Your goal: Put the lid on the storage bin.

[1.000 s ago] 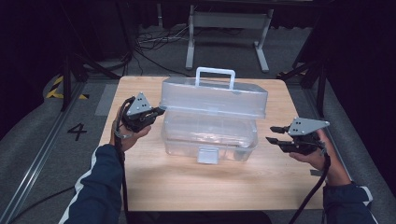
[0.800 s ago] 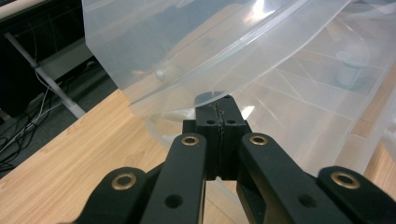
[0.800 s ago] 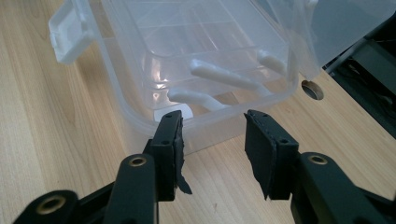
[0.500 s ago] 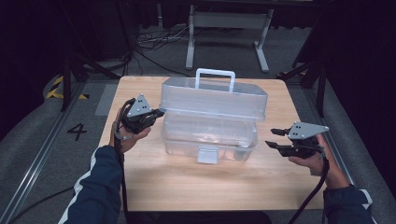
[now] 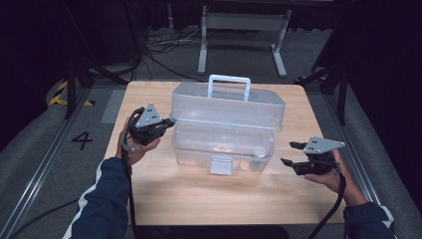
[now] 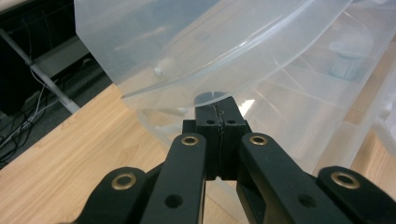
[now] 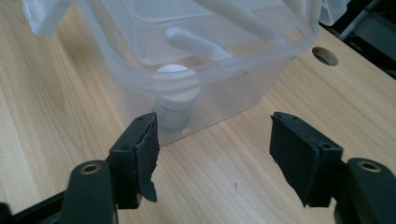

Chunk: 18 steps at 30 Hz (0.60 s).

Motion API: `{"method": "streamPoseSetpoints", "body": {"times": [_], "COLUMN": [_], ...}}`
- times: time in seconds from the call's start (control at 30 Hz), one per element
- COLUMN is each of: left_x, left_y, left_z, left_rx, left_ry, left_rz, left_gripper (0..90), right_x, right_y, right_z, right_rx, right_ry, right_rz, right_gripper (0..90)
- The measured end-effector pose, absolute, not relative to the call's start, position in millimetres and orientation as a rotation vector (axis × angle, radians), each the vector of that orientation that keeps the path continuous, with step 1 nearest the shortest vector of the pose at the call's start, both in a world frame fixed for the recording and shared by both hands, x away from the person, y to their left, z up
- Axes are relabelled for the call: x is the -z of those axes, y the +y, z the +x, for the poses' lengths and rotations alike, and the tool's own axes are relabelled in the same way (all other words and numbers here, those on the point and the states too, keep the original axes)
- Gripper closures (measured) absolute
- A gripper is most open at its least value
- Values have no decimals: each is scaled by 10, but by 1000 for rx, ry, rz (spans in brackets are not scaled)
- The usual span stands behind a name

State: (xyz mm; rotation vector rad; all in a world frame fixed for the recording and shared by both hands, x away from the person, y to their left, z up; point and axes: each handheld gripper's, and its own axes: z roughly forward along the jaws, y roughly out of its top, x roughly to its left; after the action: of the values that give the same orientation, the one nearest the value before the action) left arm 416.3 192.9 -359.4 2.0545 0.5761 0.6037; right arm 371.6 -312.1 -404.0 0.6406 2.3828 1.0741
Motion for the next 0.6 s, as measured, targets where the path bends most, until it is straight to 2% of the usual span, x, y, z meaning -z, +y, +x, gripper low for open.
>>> {"method": "streamPoseSetpoints", "body": {"times": [0.6], "left_x": [3755], "left_y": [1974], "left_z": [4112], "left_rx": [-592], "left_ry": [594], "left_rz": [2091], "left_gripper": [900], "right_x": [4326], "right_y": [-3073], "right_z": [3695], "right_rx": [-1030], "right_ry": [2446], "right_rz": [689], "right_gripper": [328]}}
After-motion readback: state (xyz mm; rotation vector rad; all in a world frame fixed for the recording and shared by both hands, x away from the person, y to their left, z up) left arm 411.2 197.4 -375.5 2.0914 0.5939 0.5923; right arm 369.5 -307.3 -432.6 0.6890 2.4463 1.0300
